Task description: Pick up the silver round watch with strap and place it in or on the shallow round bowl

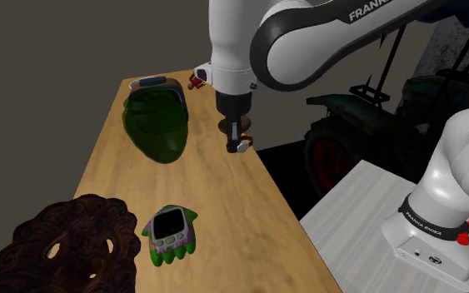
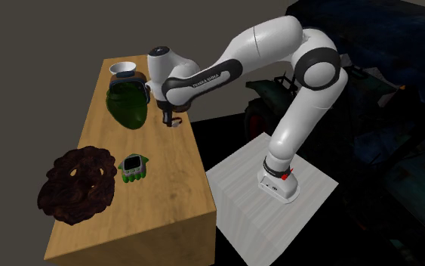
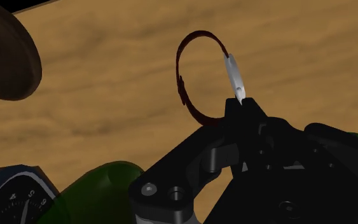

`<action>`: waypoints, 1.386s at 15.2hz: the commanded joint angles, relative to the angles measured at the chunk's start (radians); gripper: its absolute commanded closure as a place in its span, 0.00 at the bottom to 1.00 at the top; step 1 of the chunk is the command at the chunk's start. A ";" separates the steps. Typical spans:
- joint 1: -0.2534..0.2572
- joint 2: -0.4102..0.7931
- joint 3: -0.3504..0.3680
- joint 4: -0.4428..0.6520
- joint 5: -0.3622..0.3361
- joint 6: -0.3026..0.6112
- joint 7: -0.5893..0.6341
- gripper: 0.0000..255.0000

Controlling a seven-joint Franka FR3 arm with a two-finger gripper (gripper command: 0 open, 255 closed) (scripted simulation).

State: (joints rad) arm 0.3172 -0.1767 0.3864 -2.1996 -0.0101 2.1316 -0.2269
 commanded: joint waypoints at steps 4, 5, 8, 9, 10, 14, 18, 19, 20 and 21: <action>-0.042 0.043 -0.051 0.057 -0.016 -0.014 -0.084 1.00; -0.052 0.058 -0.063 0.074 -0.020 -0.016 -0.104 1.00; -0.082 0.105 -0.097 0.130 -0.032 -0.024 -0.162 1.00; -0.092 0.122 -0.107 0.151 -0.036 -0.028 -0.180 1.00; -0.102 0.140 -0.117 0.174 -0.040 -0.032 -0.199 1.00; -0.139 0.220 -0.154 0.275 -0.052 -0.053 -0.270 1.00; -0.173 0.310 -0.187 0.398 -0.060 -0.085 -0.337 1.00; -0.181 0.335 -0.194 0.432 -0.062 -0.094 -0.353 1.00; -0.192 0.368 -0.203 0.480 -0.064 -0.108 -0.374 1.00; -0.192 0.370 -0.203 0.470 -0.065 -0.095 -0.373 1.00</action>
State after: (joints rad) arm 0.1283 0.1682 0.1871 -1.7554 -0.0715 2.0366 -0.5929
